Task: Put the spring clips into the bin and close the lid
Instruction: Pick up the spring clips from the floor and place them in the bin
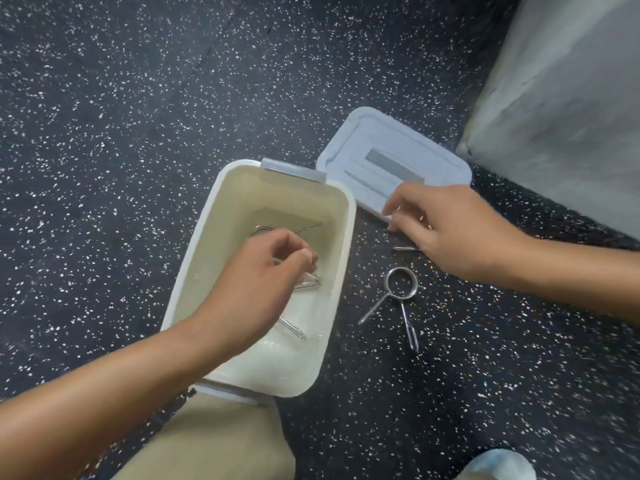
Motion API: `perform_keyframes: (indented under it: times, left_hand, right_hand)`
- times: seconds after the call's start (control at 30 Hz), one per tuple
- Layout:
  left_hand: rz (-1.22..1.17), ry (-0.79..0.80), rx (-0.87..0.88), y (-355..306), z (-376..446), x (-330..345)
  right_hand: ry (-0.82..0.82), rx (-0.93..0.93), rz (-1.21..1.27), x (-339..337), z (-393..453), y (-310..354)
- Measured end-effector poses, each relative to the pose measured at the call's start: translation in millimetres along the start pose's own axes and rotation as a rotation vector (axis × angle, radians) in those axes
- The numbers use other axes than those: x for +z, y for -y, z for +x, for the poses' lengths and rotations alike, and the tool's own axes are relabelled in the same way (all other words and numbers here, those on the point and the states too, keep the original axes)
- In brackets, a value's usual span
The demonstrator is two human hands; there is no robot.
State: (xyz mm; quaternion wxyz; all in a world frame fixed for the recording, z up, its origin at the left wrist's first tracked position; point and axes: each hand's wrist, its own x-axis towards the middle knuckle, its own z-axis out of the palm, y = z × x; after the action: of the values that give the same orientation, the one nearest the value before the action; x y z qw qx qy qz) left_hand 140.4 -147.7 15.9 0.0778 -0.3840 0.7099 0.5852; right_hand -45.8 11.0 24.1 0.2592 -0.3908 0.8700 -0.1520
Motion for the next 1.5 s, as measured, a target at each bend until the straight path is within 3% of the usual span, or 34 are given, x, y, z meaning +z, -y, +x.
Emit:
perform_keyframes:
  times: [0.17,0.4,0.57,0.8,0.97,1.5]
  left_hand:
    - [0.074,0.125,0.104,-16.0,-0.8,32.9]
    - [0.418,0.26,0.265,-18.4,15.1,94.5]
    - [0.843,0.41,0.39,1.4,56.1,144.4]
    - [1.279,0.425,0.583,16.8,106.8,185.1]
    - [1.334,0.545,0.561,28.8,114.2,193.3]
    - [1.242,0.456,0.693,28.7,104.2,180.1]
  right_hand:
    - [-0.03,0.265,0.052,8.6,-34.3,-74.7]
    - [0.02,0.578,0.102,38.9,-42.5,-157.5]
    - [0.012,0.588,0.143,53.6,-29.9,-166.6]
    - [-0.141,0.805,0.229,72.6,-7.7,-161.4]
    - [-0.099,0.851,0.24,73.2,0.3,-173.2]
    - [-0.264,0.822,0.345,46.0,-49.5,-196.1]
